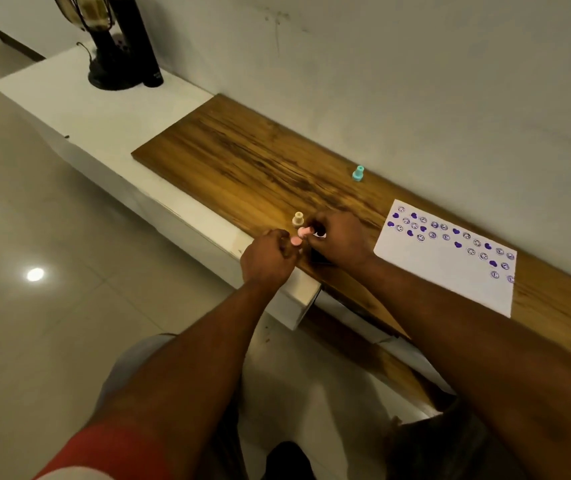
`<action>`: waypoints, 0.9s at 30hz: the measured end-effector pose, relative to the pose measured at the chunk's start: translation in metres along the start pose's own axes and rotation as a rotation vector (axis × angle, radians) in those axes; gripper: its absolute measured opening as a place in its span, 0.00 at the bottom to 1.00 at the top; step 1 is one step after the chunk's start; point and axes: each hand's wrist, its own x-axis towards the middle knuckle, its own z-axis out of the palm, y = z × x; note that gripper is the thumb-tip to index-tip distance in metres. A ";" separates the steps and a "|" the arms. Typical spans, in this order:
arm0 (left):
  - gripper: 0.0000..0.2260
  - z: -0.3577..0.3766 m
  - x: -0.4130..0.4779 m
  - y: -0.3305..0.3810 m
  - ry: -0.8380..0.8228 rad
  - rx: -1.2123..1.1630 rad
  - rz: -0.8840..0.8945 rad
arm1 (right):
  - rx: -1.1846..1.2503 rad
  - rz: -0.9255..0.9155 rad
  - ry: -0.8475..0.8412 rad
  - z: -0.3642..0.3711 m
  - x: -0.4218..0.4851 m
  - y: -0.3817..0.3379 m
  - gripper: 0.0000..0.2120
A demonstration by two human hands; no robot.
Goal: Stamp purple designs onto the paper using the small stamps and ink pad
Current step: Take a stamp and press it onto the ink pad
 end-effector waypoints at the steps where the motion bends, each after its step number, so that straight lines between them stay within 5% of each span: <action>1: 0.20 0.002 0.001 0.000 -0.001 -0.003 0.010 | -0.009 -0.008 -0.004 0.002 0.002 -0.001 0.19; 27: 0.13 0.014 0.010 0.004 0.018 0.052 0.060 | -0.402 0.003 -0.288 0.015 0.034 -0.020 0.13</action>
